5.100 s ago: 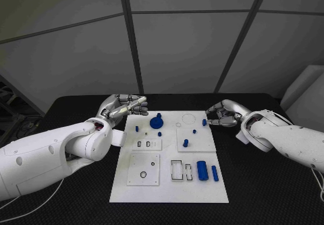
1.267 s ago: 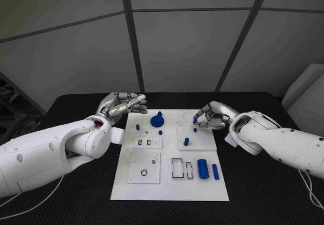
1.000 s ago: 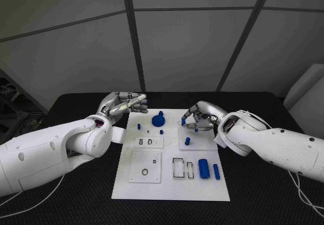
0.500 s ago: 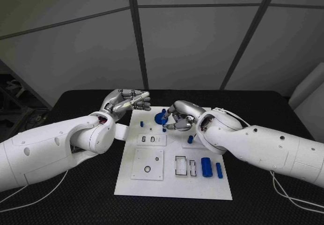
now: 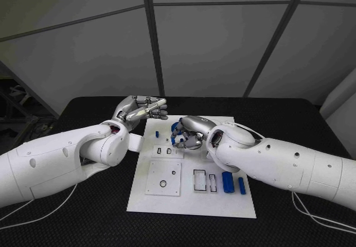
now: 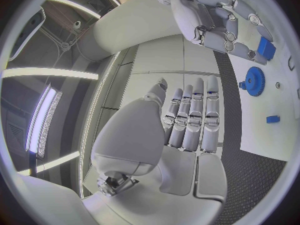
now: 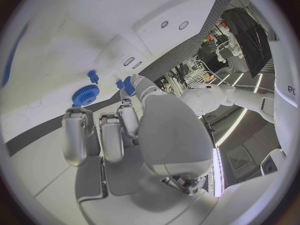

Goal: Assemble the parts on the task board

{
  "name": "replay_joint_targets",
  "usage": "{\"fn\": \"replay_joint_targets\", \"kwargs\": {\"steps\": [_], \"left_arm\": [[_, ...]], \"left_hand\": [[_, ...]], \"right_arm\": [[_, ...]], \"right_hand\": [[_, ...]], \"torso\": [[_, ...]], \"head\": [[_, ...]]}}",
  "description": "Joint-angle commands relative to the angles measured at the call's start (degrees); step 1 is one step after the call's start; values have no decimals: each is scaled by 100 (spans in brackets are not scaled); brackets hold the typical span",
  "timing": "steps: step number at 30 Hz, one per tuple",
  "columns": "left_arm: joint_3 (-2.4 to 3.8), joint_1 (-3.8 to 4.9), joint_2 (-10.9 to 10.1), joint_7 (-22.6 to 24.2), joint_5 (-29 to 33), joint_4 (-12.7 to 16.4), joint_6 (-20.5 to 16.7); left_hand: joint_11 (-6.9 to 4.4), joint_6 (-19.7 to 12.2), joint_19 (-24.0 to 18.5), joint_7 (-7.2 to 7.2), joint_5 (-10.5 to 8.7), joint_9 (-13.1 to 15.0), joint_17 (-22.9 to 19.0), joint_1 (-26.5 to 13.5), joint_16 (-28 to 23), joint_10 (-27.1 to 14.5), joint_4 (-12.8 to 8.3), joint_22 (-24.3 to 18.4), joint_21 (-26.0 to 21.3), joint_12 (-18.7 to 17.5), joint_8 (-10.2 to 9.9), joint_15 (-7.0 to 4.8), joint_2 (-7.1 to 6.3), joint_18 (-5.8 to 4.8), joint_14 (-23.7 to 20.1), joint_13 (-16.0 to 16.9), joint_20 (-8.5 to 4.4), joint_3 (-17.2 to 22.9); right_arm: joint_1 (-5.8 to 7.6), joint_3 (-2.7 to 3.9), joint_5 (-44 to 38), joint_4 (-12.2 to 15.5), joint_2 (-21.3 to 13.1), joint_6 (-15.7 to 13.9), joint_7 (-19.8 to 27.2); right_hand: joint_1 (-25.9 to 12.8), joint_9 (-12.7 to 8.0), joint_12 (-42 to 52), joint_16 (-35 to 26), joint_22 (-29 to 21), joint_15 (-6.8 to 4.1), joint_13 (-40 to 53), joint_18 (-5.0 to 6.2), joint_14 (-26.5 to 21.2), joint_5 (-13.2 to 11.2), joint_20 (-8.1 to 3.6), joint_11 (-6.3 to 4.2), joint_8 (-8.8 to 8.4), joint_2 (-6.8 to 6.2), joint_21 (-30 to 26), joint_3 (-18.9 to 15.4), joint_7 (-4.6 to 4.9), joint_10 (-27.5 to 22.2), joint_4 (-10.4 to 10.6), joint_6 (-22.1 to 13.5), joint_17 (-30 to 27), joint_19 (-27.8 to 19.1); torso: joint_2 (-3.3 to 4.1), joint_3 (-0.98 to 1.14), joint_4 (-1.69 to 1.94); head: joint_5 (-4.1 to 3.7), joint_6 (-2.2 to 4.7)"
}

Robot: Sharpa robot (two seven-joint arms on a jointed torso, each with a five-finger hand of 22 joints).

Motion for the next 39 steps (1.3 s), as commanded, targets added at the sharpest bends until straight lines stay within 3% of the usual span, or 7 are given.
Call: {"fn": "replay_joint_targets", "kwargs": {"steps": [1,11,39], "left_arm": [[5,10,9,19,-34,7,17],[5,11,15,11,-34,10,24],[5,11,23,-9,-34,7,35]], "left_hand": [[19,42,25,18,-40,-5,10,-32,-29,13,-32,-5,-35,-32,-22,18,8,30,38,4,2,10],[18,46,24,16,-42,-4,14,-36,-34,18,-32,-6,-37,-33,-23,18,7,30,39,4,3,10],[19,46,23,17,-44,-4,17,-40,-38,19,-33,-7,-39,-36,-25,19,4,30,39,5,3,8]], "right_arm": [[5,-29,-251,-29,36,217,-96],[-13,-100,-336,-87,119,336,-118],[-48,-129,-362,-158,159,653,-142]], "right_hand": [[-11,6,27,26,683,-44,2,-67,502,22,2,9,7,53,21,24,11,37,3,35,1151,50],[-19,6,24,27,682,-44,-1,-67,502,23,1,10,4,53,21,25,13,34,6,30,1151,49],[-70,7,1,26,665,-41,-21,-63,502,-4,-4,17,-11,40,12,24,21,15,24,1,1149,35]], "torso": [[-3,1,-2],[-3,2,-5],[-3,4,-9]], "head": [[7,-17],[24,-43],[28,-83]]}}
